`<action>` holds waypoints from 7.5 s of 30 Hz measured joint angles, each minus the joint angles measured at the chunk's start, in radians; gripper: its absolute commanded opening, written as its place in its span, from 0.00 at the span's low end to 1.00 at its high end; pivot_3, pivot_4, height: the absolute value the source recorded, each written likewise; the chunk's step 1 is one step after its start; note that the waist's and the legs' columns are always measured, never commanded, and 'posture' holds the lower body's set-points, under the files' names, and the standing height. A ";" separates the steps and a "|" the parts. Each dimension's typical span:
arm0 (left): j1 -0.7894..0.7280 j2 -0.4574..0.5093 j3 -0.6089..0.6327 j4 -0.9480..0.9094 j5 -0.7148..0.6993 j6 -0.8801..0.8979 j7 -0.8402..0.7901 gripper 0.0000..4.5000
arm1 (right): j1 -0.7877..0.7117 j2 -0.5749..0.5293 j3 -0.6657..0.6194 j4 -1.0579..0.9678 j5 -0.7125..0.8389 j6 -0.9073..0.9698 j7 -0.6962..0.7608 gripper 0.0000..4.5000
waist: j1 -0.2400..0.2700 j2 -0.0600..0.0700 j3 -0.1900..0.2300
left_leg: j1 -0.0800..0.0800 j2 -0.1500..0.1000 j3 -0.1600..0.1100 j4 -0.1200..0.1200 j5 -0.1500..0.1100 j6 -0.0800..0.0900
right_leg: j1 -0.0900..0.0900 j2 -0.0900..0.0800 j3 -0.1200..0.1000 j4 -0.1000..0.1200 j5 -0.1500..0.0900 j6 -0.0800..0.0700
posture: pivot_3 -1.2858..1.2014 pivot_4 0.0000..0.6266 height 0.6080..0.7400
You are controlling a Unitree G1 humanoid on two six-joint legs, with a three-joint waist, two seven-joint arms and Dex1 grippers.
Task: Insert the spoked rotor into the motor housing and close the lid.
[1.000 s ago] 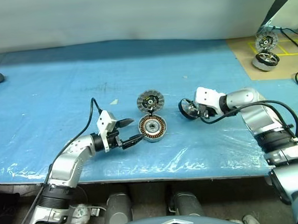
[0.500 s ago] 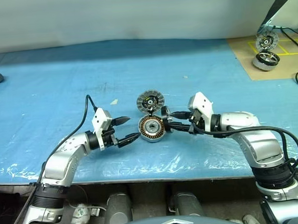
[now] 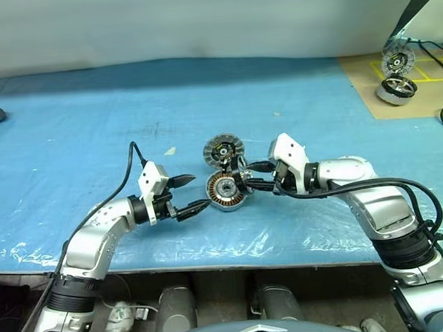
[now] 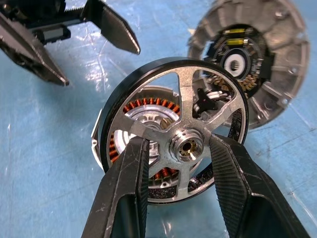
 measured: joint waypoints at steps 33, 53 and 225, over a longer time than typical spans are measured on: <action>0.006 -0.019 -0.015 0.000 0.001 -0.003 0.008 1.00 | -0.064 -0.009 0.071 0.092 -0.002 -0.079 0.040 0.35 | 0.000 0.000 0.000 | 0.000 0.000 0.000 0.002 0.000 0.001 | 0.000 0.000 0.000 0.002 0.000 0.000 | 0.52 0.24 1.00; 0.006 -0.019 -0.015 0.000 0.001 -0.005 0.009 1.00 | -0.078 -0.034 0.107 0.123 -0.044 -0.181 0.087 0.54 | 0.001 0.000 0.000 | 0.001 0.000 0.000 0.003 0.000 0.001 | 0.001 0.000 0.000 0.004 0.000 0.000 | 0.52 0.24 1.00; -0.197 -0.058 0.003 0.206 0.068 -0.008 -0.154 0.00 | -0.024 0.104 0.127 0.244 -0.061 -0.250 -0.090 0.65 | 0.033 -0.001 0.003 | 0.000 -0.012 0.000 0.000 0.001 0.007 | 0.003 -0.015 -0.004 0.004 0.000 0.006 | 0.52 0.24 1.00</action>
